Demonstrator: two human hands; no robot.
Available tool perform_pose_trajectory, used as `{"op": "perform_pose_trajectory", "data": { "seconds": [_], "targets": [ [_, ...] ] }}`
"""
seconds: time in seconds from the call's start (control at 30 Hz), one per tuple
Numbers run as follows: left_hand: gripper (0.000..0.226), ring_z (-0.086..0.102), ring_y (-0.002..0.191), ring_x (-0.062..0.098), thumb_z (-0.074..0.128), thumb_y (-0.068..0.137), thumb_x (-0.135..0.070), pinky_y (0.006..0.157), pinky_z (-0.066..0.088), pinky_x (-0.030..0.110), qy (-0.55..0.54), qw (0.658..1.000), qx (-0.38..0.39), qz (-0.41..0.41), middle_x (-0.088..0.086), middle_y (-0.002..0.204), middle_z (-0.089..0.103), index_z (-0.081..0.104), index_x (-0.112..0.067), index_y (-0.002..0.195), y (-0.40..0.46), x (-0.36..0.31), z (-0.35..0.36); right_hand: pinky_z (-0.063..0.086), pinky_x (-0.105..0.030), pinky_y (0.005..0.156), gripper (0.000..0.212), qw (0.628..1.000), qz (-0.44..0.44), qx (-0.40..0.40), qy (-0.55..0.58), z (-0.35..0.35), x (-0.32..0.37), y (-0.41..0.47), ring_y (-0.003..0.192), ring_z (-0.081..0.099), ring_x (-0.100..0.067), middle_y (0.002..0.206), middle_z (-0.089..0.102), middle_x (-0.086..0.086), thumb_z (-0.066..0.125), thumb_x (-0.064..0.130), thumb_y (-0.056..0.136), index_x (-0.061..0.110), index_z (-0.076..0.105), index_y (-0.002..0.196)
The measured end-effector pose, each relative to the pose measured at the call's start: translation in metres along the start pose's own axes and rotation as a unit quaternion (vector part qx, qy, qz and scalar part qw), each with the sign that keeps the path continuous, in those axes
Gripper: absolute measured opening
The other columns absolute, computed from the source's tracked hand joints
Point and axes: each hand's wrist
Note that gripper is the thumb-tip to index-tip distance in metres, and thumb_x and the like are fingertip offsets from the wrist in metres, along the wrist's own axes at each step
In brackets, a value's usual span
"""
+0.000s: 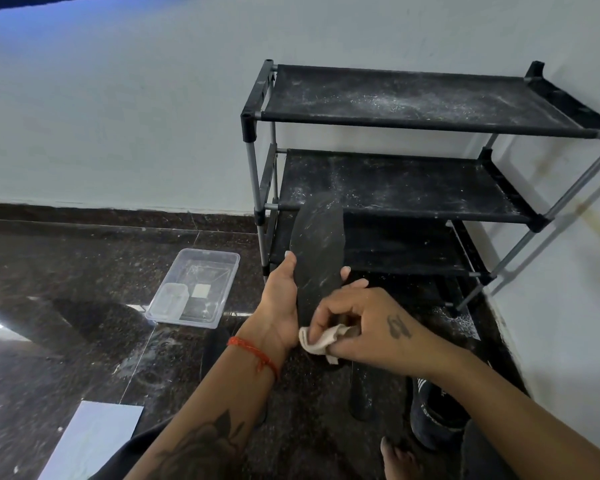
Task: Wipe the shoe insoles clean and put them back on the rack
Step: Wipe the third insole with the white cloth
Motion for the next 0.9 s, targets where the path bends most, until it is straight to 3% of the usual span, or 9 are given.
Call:
{"op": "perform_pose_trajectory", "data": {
  "seconds": [0.13,0.23,0.33,0.43,0.63,0.7,0.77,0.83,0.9],
  "targets": [
    [0.07,0.07,0.076,0.04,0.023,0.097,-0.059,0.067,0.057,0.047,-0.002,1.0,0.012,-0.002,0.021,0.094,0.062,0.055,-0.001,0.121,0.002,0.001,-0.002,0.047,-0.023,0.068,0.018,0.983,-0.012,0.041,-0.18,-0.014,-0.016,-0.004,0.076,0.059,-0.006,0.076,0.066,0.011,0.067,0.012,0.066,0.029,0.072,0.07],
    [0.067,0.07,0.068,0.036,0.024,0.098,-0.056,0.057,0.058,0.043,0.01,1.0,0.003,0.003,0.021,0.096,0.061,0.051,-0.003,0.13,0.002,-0.002,-0.002,0.043,-0.019,0.056,0.022,0.946,-0.01,-0.076,-0.314,-0.023,-0.029,-0.008,0.075,0.063,-0.008,0.081,0.065,0.013,0.066,0.011,0.063,0.032,0.07,0.069],
    [0.06,0.069,0.064,0.029,0.028,0.099,-0.048,0.054,0.058,0.038,0.017,1.0,-0.004,0.02,0.021,0.086,0.068,0.06,0.0,0.115,0.0,-0.002,0.0,0.048,-0.017,0.059,0.021,0.971,0.0,-0.191,-0.147,-0.02,-0.023,-0.006,0.075,0.064,-0.004,0.077,0.065,0.011,0.073,0.005,0.066,0.024,0.072,0.074],
    [0.06,0.069,0.072,0.032,0.029,0.098,-0.051,0.067,0.059,0.042,0.015,1.0,-0.007,0.014,0.022,0.088,0.067,0.059,-0.001,0.113,0.002,-0.001,-0.001,0.05,-0.019,0.067,0.016,0.998,0.006,-0.065,0.016,-0.008,-0.006,-0.005,0.076,0.065,-0.007,0.077,0.068,0.008,0.077,0.009,0.071,0.021,0.073,0.081],
    [0.067,0.067,0.084,0.041,0.027,0.097,-0.057,0.074,0.052,0.047,-0.007,1.0,-0.009,-0.012,0.021,0.094,0.062,0.052,-0.003,0.125,0.004,0.001,-0.003,0.05,-0.023,0.075,0.023,0.993,0.005,0.09,-0.071,-0.015,-0.011,-0.005,0.079,0.063,-0.006,0.08,0.068,0.013,0.069,0.004,0.07,0.025,0.075,0.076],
    [0.065,0.069,0.08,0.04,0.029,0.096,-0.055,0.068,0.057,0.045,0.0,1.0,-0.007,-0.01,0.021,0.093,0.063,0.052,-0.002,0.127,0.004,0.001,-0.002,0.049,-0.023,0.069,0.024,0.978,0.003,0.045,-0.204,-0.022,-0.02,-0.007,0.078,0.061,-0.001,0.077,0.065,0.021,0.066,0.01,0.067,0.031,0.074,0.075],
    [0.06,0.07,0.07,0.038,0.032,0.097,-0.049,0.058,0.059,0.043,-0.001,1.0,-0.014,-0.002,0.023,0.09,0.063,0.054,0.0,0.123,0.004,0.0,-0.002,0.043,-0.021,0.061,0.026,0.951,-0.004,-0.081,-0.299,-0.027,-0.029,-0.008,0.074,0.061,-0.003,0.076,0.06,0.022,0.064,0.011,0.064,0.034,0.073,0.072],
    [0.055,0.07,0.064,0.032,0.032,0.098,-0.044,0.055,0.058,0.038,0.009,1.0,-0.007,0.02,0.022,0.083,0.066,0.059,0.001,0.112,0.004,-0.001,-0.001,0.044,-0.018,0.059,0.028,0.96,0.0,-0.175,-0.217,-0.025,-0.026,-0.007,0.073,0.061,-0.003,0.079,0.063,0.018,0.068,0.006,0.065,0.033,0.073,0.073],
    [0.054,0.068,0.064,0.028,0.031,0.097,-0.045,0.056,0.058,0.035,0.02,0.999,-0.005,0.033,0.02,0.079,0.067,0.061,-0.001,0.103,0.004,-0.001,0.0,0.049,-0.019,0.063,0.024,0.987,-0.006,-0.147,-0.064,-0.019,-0.015,-0.006,0.075,0.063,-0.003,0.079,0.068,0.012,0.076,0.006,0.068,0.026,0.074,0.08]
  ]
}}
Point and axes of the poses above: each hand's wrist, its own y-axis towards the middle knuckle, its own z-axis out of the palm, x = y × z
